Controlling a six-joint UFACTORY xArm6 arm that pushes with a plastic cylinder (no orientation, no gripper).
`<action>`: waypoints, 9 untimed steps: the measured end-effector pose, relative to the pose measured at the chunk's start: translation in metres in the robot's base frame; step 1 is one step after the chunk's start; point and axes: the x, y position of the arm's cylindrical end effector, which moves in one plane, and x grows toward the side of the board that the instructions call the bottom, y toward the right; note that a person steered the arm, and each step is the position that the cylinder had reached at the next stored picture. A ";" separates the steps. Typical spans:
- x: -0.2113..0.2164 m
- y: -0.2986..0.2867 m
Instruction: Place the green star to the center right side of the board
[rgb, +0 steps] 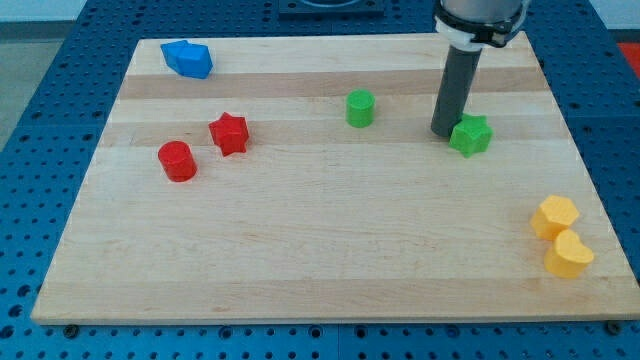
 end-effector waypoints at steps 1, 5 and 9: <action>-0.002 -0.003; 0.011 -0.002; 0.015 0.040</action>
